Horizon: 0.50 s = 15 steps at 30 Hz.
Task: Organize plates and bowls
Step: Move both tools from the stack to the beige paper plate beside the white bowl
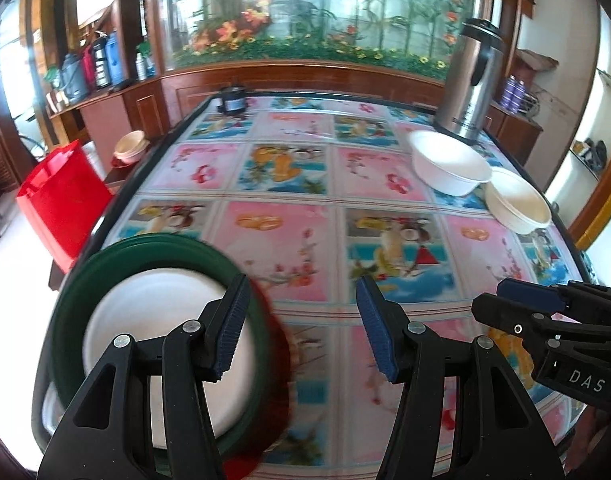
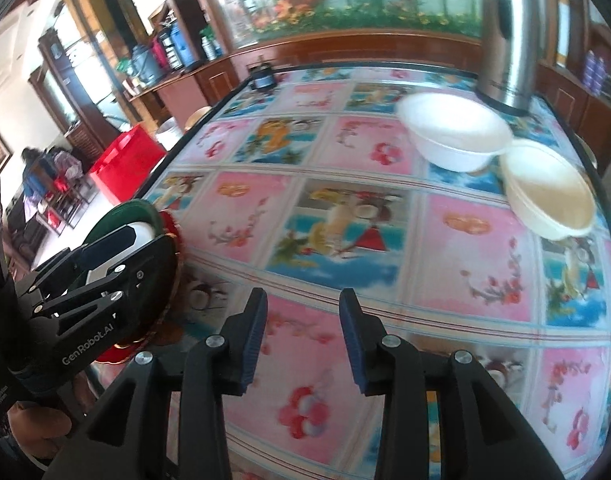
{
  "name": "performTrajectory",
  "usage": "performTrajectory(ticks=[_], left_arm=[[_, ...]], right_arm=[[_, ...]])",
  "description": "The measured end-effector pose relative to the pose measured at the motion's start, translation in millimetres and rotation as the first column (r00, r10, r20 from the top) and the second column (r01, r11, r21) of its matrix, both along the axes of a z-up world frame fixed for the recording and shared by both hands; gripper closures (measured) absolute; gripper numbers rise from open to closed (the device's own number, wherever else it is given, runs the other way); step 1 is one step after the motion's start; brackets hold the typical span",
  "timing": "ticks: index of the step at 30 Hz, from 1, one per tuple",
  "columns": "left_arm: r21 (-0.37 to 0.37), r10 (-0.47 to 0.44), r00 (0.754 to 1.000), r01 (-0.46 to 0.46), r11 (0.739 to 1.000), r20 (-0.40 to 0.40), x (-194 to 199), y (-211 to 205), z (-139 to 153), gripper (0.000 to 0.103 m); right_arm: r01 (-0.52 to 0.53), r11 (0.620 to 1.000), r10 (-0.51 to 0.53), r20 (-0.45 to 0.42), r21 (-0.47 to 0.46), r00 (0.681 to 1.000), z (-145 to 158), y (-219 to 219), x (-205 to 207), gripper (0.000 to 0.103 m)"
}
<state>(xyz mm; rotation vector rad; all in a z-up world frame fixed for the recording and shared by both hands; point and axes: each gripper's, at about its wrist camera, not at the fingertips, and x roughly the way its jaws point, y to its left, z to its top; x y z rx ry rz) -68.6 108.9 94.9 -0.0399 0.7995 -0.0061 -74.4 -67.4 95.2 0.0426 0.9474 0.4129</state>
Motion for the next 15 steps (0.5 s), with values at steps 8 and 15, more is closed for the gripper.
performTrajectory(ticks=[8, 15], left_arm=[[-0.003, -0.072, 0.997, 0.072, 0.997, -0.019, 16.0, -44.6, -4.6, 0.048], [-0.009, -0.130, 0.991, 0.130, 0.991, -0.034, 28.9, -82.1, -7.7, 0.048]], right_arm=[[0.108, 0.994, -0.108, -0.007, 0.021, 0.994, -1.0, -57.2, 0.7, 0.064], [0.187, 0.982, -0.186, -0.020, 0.029, 0.982, -5.9, -102.9, 4.5, 0.064]])
